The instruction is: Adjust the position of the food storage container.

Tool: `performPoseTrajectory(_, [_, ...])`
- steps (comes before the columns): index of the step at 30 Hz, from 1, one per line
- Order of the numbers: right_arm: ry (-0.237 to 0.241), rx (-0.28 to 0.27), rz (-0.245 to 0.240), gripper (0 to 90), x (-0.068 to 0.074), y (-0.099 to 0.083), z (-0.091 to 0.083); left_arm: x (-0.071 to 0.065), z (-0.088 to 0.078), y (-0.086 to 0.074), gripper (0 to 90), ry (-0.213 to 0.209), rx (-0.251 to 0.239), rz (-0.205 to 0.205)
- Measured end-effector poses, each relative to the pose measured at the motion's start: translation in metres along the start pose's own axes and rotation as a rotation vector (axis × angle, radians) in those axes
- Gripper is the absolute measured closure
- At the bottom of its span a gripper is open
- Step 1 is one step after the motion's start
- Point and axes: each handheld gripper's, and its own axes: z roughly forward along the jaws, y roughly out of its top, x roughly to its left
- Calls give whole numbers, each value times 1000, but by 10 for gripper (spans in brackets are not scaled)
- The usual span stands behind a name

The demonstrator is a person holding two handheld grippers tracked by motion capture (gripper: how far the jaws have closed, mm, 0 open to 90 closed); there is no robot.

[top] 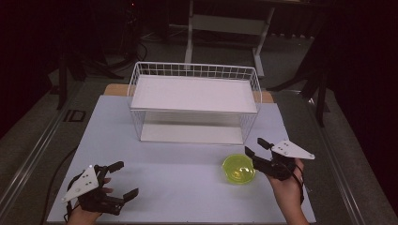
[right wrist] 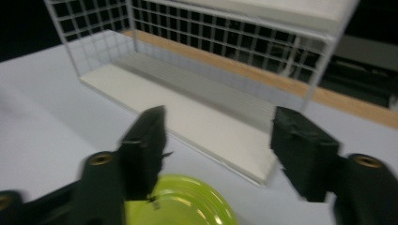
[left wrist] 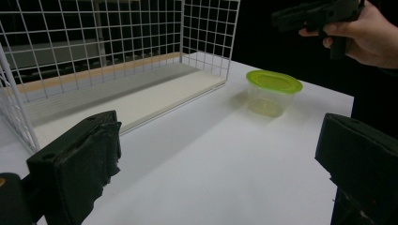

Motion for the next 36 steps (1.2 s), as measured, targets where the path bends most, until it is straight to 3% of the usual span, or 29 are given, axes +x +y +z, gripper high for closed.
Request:
performPoseTrajectory(3, [-18, 12, 17, 480, -5, -5, -1, 0, 0, 0, 13, 0, 2, 0])
performPoseTrajectory(4, [-65, 41, 42, 557, -11, -12, -1, 0, 0, 0, 13, -1, 3, 1])
performPoseTrajectory(5, [-73, 49, 46, 570, -12, -14, -1, 0, 0, 0, 13, 1, 4, 3])
performPoseTrajectory(9, [-90, 84, 54, 617, -18, -22, 0, 0, 0, 0, 13, 1, 4, 4])
performPoseTrajectory(17, [-96, 220, 91, 895, -28, -58, 1, 0, 0, 0, 13, 0, 5, 7])
performPoseTrajectory(20, [-87, 286, 110, 900, -27, -69, 2, 0, 0, 0, 13, -1, 7, 10])
performPoseTrajectory(23, [-64, 328, 101, 900, -23, -79, 4, 0, 1, 0, 13, -1, 6, 7])
performPoseTrajectory(36, [38, 395, 129, 900, -7, -90, 20, 1, 0, 0, 13, 0, 9, 11])
